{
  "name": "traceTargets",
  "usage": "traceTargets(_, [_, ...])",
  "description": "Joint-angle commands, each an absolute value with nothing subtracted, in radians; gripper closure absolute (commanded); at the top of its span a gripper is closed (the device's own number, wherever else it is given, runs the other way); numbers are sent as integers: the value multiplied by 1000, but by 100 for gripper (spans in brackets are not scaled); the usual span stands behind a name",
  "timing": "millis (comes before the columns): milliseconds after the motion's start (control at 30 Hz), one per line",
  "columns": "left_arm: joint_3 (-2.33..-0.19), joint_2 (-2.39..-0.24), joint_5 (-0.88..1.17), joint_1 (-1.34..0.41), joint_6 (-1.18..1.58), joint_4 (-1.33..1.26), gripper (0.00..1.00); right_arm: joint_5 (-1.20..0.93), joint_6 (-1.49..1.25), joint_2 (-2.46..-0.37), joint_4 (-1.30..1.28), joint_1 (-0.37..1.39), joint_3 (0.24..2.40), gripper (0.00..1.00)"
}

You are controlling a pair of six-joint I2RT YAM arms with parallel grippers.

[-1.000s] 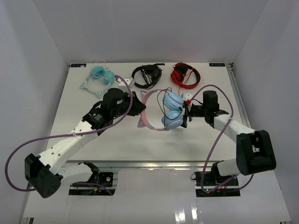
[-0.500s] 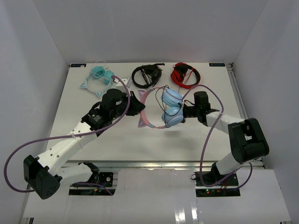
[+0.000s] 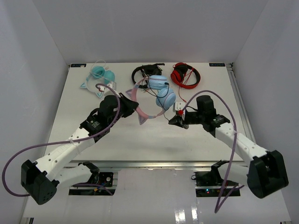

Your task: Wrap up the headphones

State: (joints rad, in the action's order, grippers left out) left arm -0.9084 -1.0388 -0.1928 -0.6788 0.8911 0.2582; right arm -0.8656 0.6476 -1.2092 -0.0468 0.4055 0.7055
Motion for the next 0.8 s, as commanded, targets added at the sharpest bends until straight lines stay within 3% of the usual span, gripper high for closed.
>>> traceTargets(0, [-891, -1067, -366, -678, 1088, 147, 100, -609, 830, -1054, -299, 524, 747, 92])
traceTargets(300, [-993, -1270, -503, -675, 1096, 317, 100, -162, 960, -1026, -451, 684, 894, 92])
traceTargets(767, [-1063, -1512, -320, -685, 808, 425, 100, 56, 1056, -1213, -395, 877, 960, 92])
